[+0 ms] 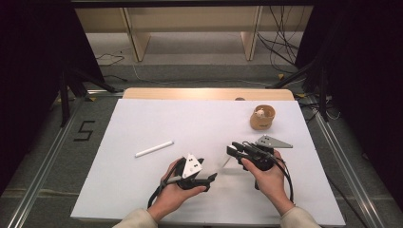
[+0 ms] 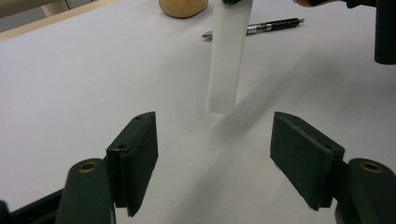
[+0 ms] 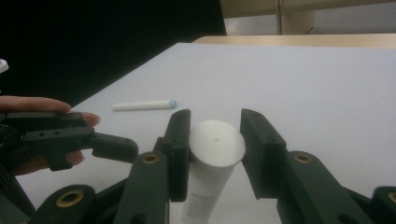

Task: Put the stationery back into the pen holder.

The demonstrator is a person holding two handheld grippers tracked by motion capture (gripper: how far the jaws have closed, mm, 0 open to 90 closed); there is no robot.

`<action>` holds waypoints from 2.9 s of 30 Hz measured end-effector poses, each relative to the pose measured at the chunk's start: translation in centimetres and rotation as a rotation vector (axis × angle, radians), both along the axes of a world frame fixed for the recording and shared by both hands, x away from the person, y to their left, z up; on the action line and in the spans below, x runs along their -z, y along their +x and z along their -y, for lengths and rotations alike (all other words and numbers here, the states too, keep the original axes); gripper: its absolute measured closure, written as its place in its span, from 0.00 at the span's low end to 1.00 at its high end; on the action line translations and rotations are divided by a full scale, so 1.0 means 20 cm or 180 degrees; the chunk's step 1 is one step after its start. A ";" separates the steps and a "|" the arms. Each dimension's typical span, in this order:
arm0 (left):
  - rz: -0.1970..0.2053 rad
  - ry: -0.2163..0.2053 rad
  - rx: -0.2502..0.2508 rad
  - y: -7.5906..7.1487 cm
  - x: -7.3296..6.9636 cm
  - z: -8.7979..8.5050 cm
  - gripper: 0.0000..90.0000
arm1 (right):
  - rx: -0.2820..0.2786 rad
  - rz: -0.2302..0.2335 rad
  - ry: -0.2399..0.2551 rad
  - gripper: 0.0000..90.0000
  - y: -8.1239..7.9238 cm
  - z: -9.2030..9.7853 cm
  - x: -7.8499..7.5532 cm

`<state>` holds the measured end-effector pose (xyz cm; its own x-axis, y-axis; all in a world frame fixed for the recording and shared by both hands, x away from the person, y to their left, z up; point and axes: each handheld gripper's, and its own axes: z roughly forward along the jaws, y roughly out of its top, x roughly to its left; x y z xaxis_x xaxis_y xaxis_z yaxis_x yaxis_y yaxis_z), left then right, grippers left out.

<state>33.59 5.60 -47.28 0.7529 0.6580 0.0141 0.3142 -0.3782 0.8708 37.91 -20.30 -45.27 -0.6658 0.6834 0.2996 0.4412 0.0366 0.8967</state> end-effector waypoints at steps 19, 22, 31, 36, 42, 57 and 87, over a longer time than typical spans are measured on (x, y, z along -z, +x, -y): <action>-0.0095 0.0077 -0.0137 0.00 0.01 -0.16 0.35 | 0.0204 0.0083 -0.0027 0.72 0.04 0.08 -0.03; -0.0108 0.0076 -0.0158 0.00 0.01 -0.17 0.35 | 0.0234 0.0089 -0.0031 0.72 0.04 0.08 -0.03; -0.0149 0.0075 -0.0208 0.00 0.01 -0.21 0.35 | 0.0334 0.0139 -0.0053 0.72 0.06 0.12 -0.05; -0.0158 0.0074 -0.0226 0.00 0.01 -0.22 0.35 | 0.0414 0.0146 -0.0049 0.72 0.07 0.15 -0.06; -0.0167 0.0084 -0.0238 0.01 0.01 -0.23 0.35 | 0.0494 0.0190 -0.0068 0.72 0.08 0.17 -0.07; -0.0183 0.0107 -0.0255 0.01 0.02 -0.25 0.35 | 0.0640 0.0232 -0.0106 0.72 0.11 0.22 -0.10; -0.0205 0.0095 -0.0286 0.03 0.03 -0.25 0.35 | 0.0938 0.0317 -0.0136 0.72 0.16 0.32 -0.13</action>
